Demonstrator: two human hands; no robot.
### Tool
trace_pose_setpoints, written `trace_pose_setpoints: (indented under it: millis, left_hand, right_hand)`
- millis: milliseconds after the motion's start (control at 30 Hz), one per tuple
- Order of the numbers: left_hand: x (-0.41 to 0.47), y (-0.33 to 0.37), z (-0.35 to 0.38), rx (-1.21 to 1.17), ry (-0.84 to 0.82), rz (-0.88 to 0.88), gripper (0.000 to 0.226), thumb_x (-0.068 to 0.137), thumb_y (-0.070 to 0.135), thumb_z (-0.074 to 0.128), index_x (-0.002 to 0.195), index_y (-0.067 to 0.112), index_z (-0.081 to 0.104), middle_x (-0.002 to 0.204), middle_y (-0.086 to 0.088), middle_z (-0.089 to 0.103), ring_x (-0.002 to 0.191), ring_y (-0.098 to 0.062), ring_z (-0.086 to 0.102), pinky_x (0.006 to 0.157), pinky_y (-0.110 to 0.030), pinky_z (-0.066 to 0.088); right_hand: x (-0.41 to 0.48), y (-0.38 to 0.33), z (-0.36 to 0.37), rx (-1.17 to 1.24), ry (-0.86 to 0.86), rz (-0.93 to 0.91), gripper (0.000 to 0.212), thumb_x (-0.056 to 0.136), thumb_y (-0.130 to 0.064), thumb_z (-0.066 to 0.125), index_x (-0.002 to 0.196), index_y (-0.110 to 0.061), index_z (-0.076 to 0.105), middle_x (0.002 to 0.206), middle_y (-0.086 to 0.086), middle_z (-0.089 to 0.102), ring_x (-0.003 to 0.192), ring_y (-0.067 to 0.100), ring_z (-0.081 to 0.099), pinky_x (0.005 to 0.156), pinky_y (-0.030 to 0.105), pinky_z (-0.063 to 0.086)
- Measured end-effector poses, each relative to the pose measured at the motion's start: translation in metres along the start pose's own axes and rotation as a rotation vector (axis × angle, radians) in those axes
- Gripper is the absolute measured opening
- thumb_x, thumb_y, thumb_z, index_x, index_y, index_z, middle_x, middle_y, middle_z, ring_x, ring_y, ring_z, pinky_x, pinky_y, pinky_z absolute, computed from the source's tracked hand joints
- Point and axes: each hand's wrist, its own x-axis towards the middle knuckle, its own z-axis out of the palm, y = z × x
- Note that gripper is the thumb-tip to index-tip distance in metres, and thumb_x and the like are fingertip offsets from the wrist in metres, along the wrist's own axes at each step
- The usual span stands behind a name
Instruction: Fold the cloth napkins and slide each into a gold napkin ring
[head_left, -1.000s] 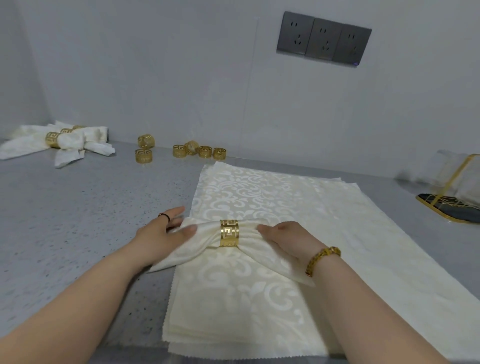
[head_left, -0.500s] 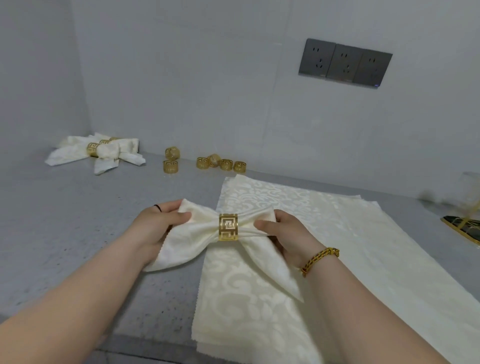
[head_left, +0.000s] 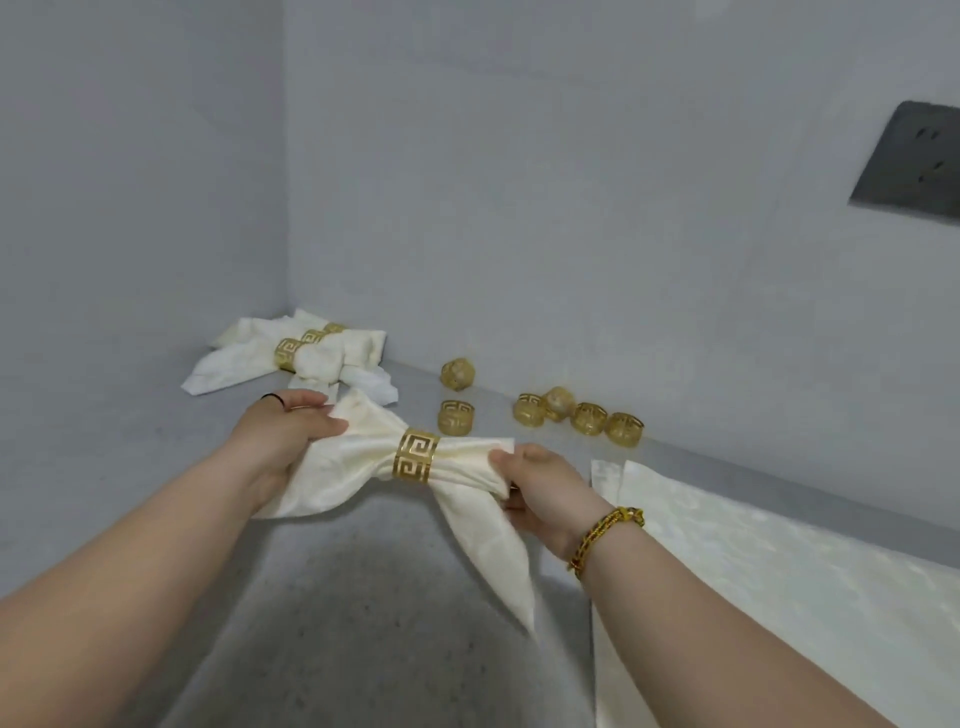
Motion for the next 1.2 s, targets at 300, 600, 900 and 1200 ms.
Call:
trace_pose_setpoints:
  millis: [300, 600, 900, 1200]
  left_hand:
    - [0.075, 0.03, -0.086, 0.277, 0.268, 0.06, 0.018, 0.083, -0.004, 0.059, 0.094, 0.008, 0.066, 0.094, -0.007, 0.059, 0.085, -0.018, 0.052, 0.064, -0.018, 0.039]
    - [0.152, 0.033, -0.108, 0.705, 0.123, 0.121, 0.044, 0.083, 0.011, 0.065, 0.125, 0.003, 0.054, 0.135, -0.015, 0.047, 0.121, -0.031, 0.046, 0.097, -0.029, 0.034]
    - [0.204, 0.013, -0.103, 0.926, 0.089, 0.203, 0.053, 0.086, 0.006, 0.057, 0.135, -0.001, 0.039, 0.141, -0.018, 0.032, 0.124, -0.033, 0.037, 0.1, -0.029, 0.027]
    - [0.223, -0.009, -0.108, 0.981, 0.043, 0.181, 0.057, 0.087, 0.016, 0.059, 0.138, 0.005, 0.037, 0.142, -0.016, 0.037, 0.129, -0.032, 0.036, 0.103, -0.03, 0.027]
  right_hand:
    - [0.082, -0.061, 0.108, -0.069, -0.113, 0.148, 0.012, 0.093, -0.022, 0.052, 0.084, -0.016, 0.047, 0.086, 0.005, 0.053, 0.076, 0.018, 0.053, 0.065, 0.024, 0.047]
    - [0.147, -0.066, 0.18, 0.11, 0.016, 0.256, 0.009, 0.09, -0.009, 0.054, 0.082, -0.011, 0.056, 0.074, 0.003, 0.054, 0.064, 0.014, 0.05, 0.057, 0.023, 0.047]
    - [0.196, -0.065, 0.204, 0.072, 0.068, 0.201, 0.013, 0.089, -0.01, 0.057, 0.1, -0.005, 0.062, 0.079, 0.004, 0.057, 0.077, 0.02, 0.054, 0.085, 0.037, 0.052]
    - [0.213, -0.049, 0.193, -0.258, 0.156, 0.037, 0.011, 0.09, -0.024, 0.055, 0.083, -0.015, 0.053, 0.069, -0.01, 0.049, 0.079, 0.014, 0.05, 0.071, 0.021, 0.037]
